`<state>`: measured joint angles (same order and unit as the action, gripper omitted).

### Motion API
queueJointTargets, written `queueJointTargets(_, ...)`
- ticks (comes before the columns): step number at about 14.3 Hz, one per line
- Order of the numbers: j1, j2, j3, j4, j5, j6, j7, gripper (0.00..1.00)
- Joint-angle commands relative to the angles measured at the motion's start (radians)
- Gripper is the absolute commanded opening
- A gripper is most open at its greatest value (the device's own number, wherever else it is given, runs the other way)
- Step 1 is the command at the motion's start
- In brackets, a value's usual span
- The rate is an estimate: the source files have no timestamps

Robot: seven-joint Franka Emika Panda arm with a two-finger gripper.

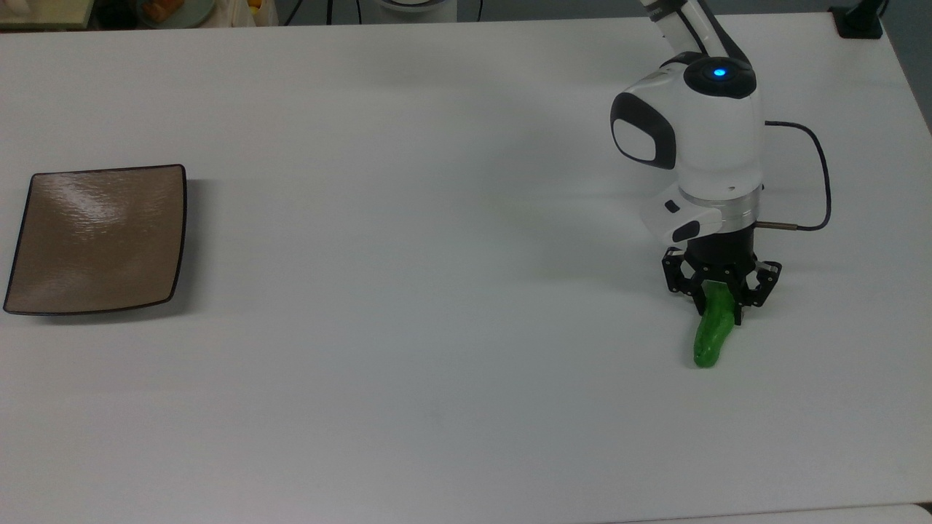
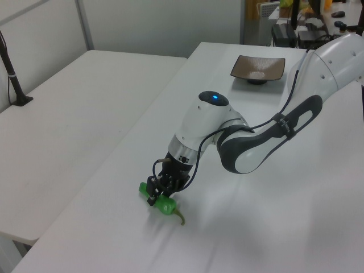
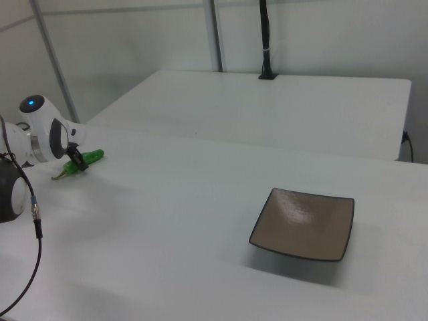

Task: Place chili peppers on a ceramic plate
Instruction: 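Lift the chili pepper and carry it toward the brown square plate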

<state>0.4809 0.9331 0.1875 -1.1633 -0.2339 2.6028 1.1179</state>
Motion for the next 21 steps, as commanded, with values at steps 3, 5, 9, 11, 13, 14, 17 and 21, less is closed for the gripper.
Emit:
queueJointTargets(3, -0.008, -0.051, -0.002, -0.034, -0.032, 0.008, 0.016, 0.14)
queueJointTargets(5, -0.028, -0.118, -0.002, -0.084, -0.027, -0.003, -0.013, 0.14)
queueJointTargets(9, -0.071, -0.221, 0.000, -0.147, 0.001, -0.168, -0.200, 0.13)
queueJointTargets(11, -0.096, -0.255, 0.000, -0.148, 0.036, -0.283, -0.321, 0.13)
queueJointTargets(13, -0.123, -0.305, -0.013, -0.177, 0.095, -0.396, -0.467, 0.13)
queueJointTargets(14, -0.146, -0.356, -0.025, -0.231, 0.125, -0.458, -0.569, 0.13)
queueJointTargets(17, -0.195, -0.471, -0.077, -0.358, 0.130, -0.515, -0.725, 0.13)
queueJointTargets(21, -0.269, -0.594, -0.192, -0.400, 0.131, -0.644, -0.997, 0.13)
